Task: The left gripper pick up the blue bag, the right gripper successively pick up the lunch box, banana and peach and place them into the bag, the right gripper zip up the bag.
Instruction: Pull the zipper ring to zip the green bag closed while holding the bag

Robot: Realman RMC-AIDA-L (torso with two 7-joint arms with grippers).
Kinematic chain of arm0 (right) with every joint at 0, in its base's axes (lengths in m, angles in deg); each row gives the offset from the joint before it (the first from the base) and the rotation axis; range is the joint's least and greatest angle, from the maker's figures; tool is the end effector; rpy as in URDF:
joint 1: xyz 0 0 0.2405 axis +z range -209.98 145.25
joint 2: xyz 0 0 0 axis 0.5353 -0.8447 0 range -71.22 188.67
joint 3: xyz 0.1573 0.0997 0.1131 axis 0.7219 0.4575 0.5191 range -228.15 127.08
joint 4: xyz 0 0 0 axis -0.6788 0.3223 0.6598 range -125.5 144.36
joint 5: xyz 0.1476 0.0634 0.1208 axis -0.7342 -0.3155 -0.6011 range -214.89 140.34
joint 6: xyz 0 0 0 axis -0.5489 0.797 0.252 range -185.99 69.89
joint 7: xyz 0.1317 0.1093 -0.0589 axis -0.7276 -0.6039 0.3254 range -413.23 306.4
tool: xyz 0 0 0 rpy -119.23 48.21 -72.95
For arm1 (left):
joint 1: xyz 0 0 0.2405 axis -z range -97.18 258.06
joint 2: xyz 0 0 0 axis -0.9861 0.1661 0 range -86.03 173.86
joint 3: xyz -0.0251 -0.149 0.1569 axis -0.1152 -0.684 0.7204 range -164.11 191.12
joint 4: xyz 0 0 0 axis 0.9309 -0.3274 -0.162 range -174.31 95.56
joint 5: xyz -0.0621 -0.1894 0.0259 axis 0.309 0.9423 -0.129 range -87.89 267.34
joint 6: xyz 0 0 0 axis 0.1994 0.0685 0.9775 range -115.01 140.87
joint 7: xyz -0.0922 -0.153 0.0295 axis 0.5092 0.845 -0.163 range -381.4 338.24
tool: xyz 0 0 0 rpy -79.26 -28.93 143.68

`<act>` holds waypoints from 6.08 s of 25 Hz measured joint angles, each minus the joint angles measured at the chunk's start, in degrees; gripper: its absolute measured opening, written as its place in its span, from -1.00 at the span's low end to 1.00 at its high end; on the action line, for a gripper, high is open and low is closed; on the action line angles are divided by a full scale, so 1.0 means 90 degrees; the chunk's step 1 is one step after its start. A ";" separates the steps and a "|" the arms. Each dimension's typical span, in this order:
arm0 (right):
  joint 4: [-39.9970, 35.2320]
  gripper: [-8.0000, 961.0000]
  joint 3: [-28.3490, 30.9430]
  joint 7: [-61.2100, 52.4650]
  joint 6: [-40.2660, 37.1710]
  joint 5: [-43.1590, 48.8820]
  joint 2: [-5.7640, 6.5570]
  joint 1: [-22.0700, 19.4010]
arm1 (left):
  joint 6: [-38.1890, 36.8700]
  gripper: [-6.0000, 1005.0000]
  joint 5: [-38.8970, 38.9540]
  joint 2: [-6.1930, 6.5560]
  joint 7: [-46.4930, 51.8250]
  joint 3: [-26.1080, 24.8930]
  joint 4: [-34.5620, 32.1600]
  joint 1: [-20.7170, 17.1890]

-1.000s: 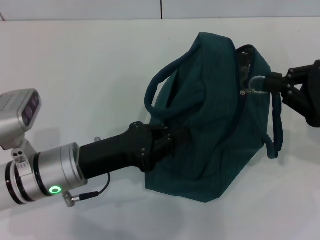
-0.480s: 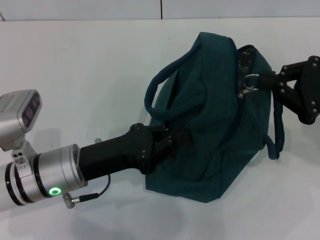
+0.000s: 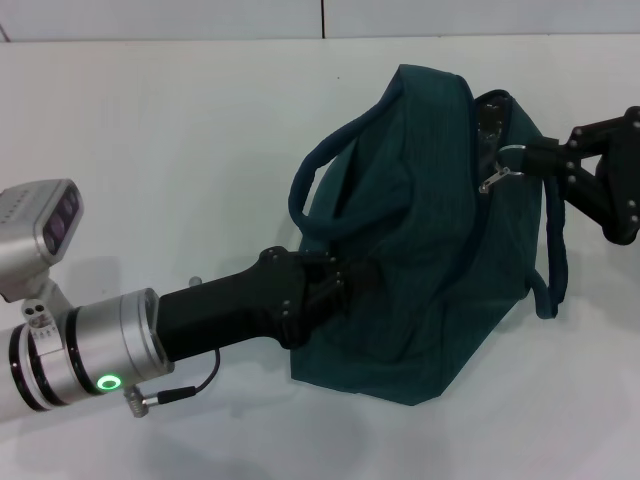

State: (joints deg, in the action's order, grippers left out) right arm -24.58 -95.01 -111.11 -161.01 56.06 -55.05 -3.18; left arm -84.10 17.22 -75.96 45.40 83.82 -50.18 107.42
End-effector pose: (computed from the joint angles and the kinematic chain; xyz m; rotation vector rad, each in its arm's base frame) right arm 0.1729 0.3056 0.0369 -2.6245 -0.0216 1.0721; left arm -0.1744 0.2450 -0.0651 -2.6624 -0.8711 -1.3870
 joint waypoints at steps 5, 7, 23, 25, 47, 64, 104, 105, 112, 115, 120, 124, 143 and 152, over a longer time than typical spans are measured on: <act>-0.0001 -0.97 0.0000 0.0067 0.0059 0.0017 0.0060 0.0053 | 0.0000 -0.90 0.0019 0.0000 0.0024 0.0000 0.0000 0.0001; -0.0001 -0.96 0.0000 0.0138 0.0097 0.0023 0.0063 0.0066 | 0.0000 -0.90 0.0021 0.0000 0.0063 0.0000 -0.0003 0.0000; 0.0000 -0.97 0.0013 0.0310 0.0330 0.0082 0.0071 0.0388 | 0.0001 -0.90 -0.0007 0.0017 0.0079 0.0000 -0.0047 0.0003; 0.0001 -0.97 0.0036 0.0330 0.0334 0.0066 0.0070 0.0418 | 0.0001 -0.90 -0.0024 0.0020 0.0079 -0.0001 -0.0050 0.0004; -0.0004 -0.97 0.0003 0.0513 0.0578 0.0045 0.0011 0.0623 | 0.0005 -0.90 -0.0106 0.0049 0.0039 -0.0001 -0.0063 -0.0121; 0.0001 -0.97 0.0001 0.0698 0.1028 0.0043 -0.0089 0.0794 | -0.0049 -0.90 -0.0255 0.0075 0.0024 -0.0006 -0.0088 -0.0222; 0.0401 -0.97 0.0001 0.1309 0.1854 -0.0414 -0.0191 0.1054 | 0.0210 -0.90 -0.0184 0.0160 0.0018 -0.1436 -0.0175 -0.0992; 0.0400 -0.97 0.0001 0.1310 0.1830 -0.0416 -0.0193 0.1051 | 0.0222 -0.90 -0.0187 0.0151 -0.0015 -0.1444 -0.0176 -0.0994; 0.0415 -0.97 -0.0005 0.1309 0.1714 -0.0480 -0.0200 0.1005 | 0.0279 -0.61 -0.0177 0.0103 -0.0474 -0.1599 -0.0175 -0.1023; 0.0420 -0.97 -0.0004 0.1308 0.1662 -0.0492 -0.0200 0.0996 | 0.0319 -0.38 -0.0167 0.0097 -0.0458 -0.1906 -0.0176 -0.1075; 0.0464 -0.97 0.0014 0.1306 0.1566 -0.0493 -0.0200 0.0961 | 0.0371 -0.03 -0.0172 0.0157 -0.0175 -0.2214 -0.0300 -0.1152; 0.0477 -0.97 0.0004 0.1306 0.1514 -0.0540 -0.0200 0.0918 | 0.0670 0.14 -0.0239 0.0244 0.0714 -0.2284 -0.0956 -0.1273; 0.0617 -0.97 -0.0004 0.1303 0.1135 -0.0865 -0.0212 0.0843 | 0.0046 0.78 -0.3253 0.0512 0.6330 -0.1824 -0.5278 0.0789; 0.0650 -0.97 0.0000 0.1308 0.0991 -0.0907 -0.0217 0.0830 | 0.0296 0.74 -0.4683 0.0020 0.8249 -0.0799 -0.7889 0.0781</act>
State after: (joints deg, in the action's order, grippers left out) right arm -18.73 -95.02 -99.34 -152.09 47.89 -57.01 4.29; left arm -81.44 -24.93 -75.78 119.64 76.63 -121.19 114.45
